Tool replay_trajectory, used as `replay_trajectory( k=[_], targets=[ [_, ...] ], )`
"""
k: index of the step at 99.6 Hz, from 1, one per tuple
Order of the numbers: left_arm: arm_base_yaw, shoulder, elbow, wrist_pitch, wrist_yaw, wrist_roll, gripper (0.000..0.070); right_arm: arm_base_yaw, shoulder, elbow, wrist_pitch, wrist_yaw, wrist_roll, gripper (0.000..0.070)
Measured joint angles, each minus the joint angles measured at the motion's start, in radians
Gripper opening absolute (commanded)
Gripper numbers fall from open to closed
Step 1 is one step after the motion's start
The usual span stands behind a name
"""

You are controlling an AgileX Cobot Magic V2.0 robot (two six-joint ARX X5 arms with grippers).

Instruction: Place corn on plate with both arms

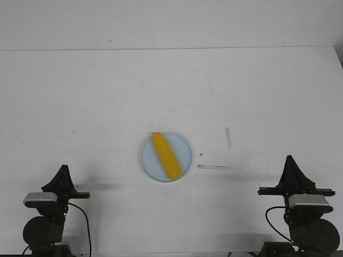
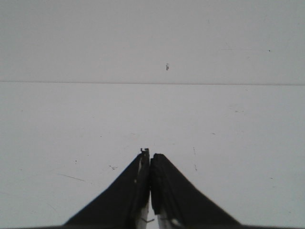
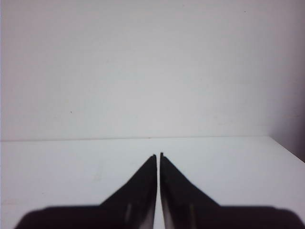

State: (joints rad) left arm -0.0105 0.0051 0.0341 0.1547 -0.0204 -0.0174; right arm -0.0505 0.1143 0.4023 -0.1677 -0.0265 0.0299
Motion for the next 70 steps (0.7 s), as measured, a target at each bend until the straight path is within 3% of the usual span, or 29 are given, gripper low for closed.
replay_trajectory(
  k=[26,45,70],
  targets=[
    [0.000,0.000,0.000,-0.003,0.000,0.000,0.0001,0.007,-0.062,-0.055,0.033,-0.001,0.000,0.0010],
    [0.000,0.000,0.000,-0.005,0.000,0.000,0.0001,0.042,-0.111,-0.178,0.157,-0.003,0.000,0.0010],
    [0.000,0.000,0.000,-0.006,0.000,0.000,0.0001,0.057,-0.111,-0.280,0.176,0.003,0.000,0.0010]
  ],
)
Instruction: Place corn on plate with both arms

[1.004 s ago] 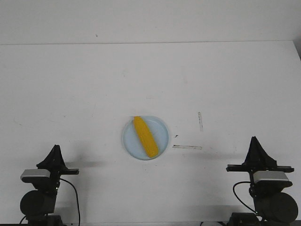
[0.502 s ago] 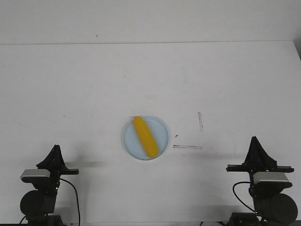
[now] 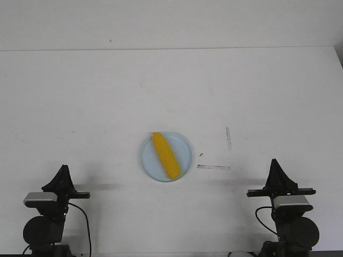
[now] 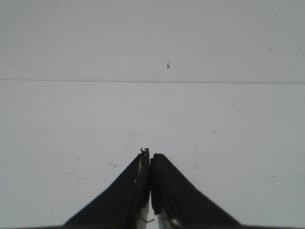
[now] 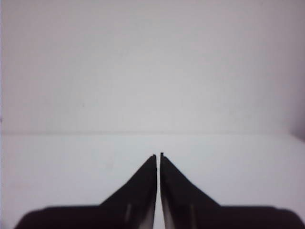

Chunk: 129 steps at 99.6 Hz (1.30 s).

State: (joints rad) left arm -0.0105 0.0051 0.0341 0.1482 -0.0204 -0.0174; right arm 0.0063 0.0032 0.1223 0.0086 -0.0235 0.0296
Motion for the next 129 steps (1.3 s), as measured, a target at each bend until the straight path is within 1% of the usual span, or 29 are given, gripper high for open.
replay_trajectory(
  k=[5,17,30,129],
  targets=[
    [0.000,0.000,0.000,0.000,0.000,0.000,0.0001,0.000,0.000,-0.026,0.008,0.000,0.000,0.0010],
    [0.000,0.000,0.000,0.000,0.000,0.000,0.0001,0.000,0.000,-0.105,0.110,-0.002,0.000,0.0010],
    [0.000,0.000,0.000,-0.001,0.000,0.000,0.0001,0.000,0.000,-0.108,0.076,-0.003,0.000,0.0010],
    [0.000,0.000,0.000,-0.001,0.000,0.000,0.0001,0.000,-0.001,-0.108,0.079,-0.003,0.000,0.0010]
  ],
)
